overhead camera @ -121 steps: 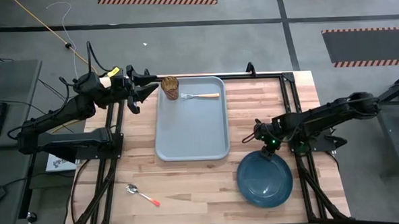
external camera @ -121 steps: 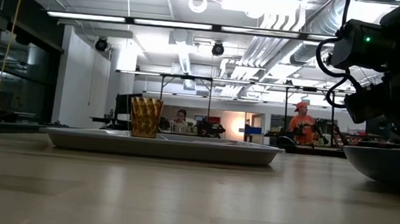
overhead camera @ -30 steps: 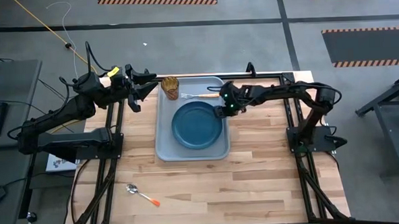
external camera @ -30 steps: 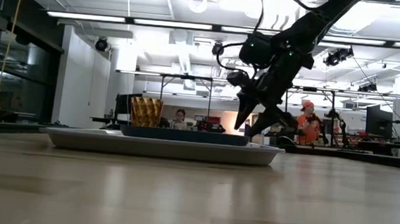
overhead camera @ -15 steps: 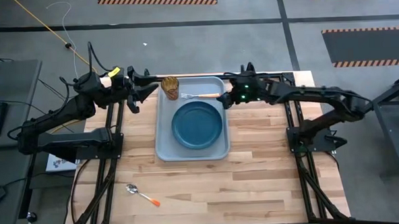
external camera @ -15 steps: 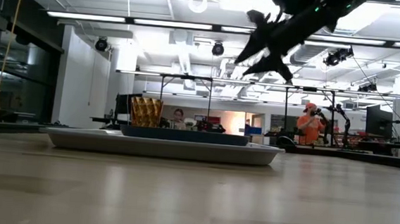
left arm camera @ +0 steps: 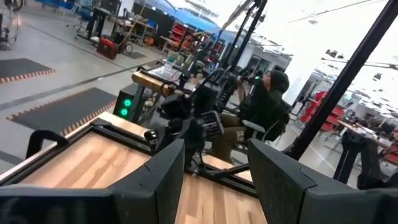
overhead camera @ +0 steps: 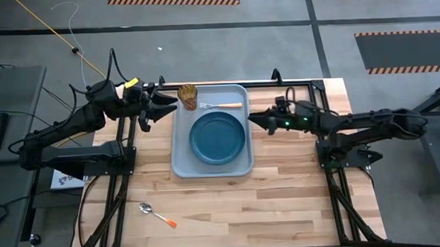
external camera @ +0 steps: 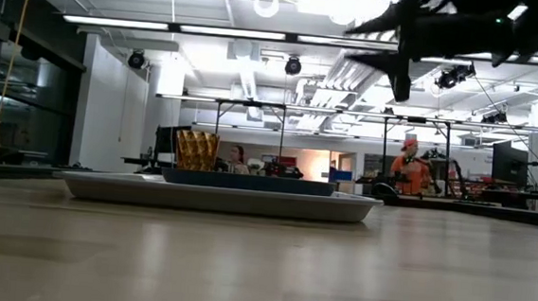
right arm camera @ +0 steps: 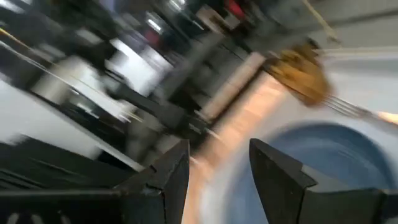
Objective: Pick and place plate/cup/fork/spoon on tray
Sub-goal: Put the orange spoon on top of the yellow fork on the gray tray
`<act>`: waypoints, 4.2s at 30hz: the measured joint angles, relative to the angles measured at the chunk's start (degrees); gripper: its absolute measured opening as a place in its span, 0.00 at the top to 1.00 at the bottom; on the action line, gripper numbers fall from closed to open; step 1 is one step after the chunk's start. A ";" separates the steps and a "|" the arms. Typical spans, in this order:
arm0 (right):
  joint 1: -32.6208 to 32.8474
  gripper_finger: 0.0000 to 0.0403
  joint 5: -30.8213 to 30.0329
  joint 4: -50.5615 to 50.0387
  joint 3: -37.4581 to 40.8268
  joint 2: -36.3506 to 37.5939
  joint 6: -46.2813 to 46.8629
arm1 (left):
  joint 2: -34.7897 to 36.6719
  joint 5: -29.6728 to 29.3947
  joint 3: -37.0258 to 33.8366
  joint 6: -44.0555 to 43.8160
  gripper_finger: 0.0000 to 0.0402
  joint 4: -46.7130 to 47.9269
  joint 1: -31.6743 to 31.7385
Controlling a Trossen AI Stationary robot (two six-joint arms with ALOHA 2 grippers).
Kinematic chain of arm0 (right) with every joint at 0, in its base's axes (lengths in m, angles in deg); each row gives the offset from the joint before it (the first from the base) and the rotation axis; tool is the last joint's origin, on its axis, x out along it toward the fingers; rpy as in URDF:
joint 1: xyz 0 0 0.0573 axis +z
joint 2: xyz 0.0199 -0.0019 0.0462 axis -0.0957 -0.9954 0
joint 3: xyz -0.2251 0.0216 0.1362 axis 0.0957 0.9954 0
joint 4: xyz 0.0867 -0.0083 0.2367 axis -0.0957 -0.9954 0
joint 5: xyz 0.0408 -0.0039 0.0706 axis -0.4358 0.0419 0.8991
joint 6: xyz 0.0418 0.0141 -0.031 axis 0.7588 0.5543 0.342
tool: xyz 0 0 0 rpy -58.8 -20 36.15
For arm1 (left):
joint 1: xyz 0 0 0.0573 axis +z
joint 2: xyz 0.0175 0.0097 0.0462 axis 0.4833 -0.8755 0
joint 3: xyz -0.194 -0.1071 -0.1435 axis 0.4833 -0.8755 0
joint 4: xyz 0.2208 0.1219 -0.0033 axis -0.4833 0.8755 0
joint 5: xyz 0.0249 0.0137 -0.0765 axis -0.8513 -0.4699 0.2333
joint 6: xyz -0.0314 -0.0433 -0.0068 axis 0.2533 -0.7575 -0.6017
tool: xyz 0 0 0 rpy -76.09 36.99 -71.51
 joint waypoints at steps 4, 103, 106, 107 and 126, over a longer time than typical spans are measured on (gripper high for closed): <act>0.24 0.61 -1.77 9.43 1.37 0.21 -0.59 | -0.67 -0.71 0.03 -1.31 0.58 -0.87 -0.04; 0.17 0.61 5.04 -11.46 -7.61 -0.33 16.72 | -15.83 -26.21 -3.00 -3.03 1.00 51.21 -43.68; 0.29 0.61 6.09 -11.70 -7.57 -1.97 21.54 | -18.42 -27.83 0.43 4.72 1.00 51.23 -36.24; 0.39 0.61 6.80 -11.69 -7.59 -2.75 22.64 | -19.51 -28.63 1.63 7.31 1.00 51.11 -33.98; 1.31 0.61 14.41 -25.81 -26.52 -23.45 -3.22 | -37.13 -19.02 13.21 26.17 1.00 46.03 -12.20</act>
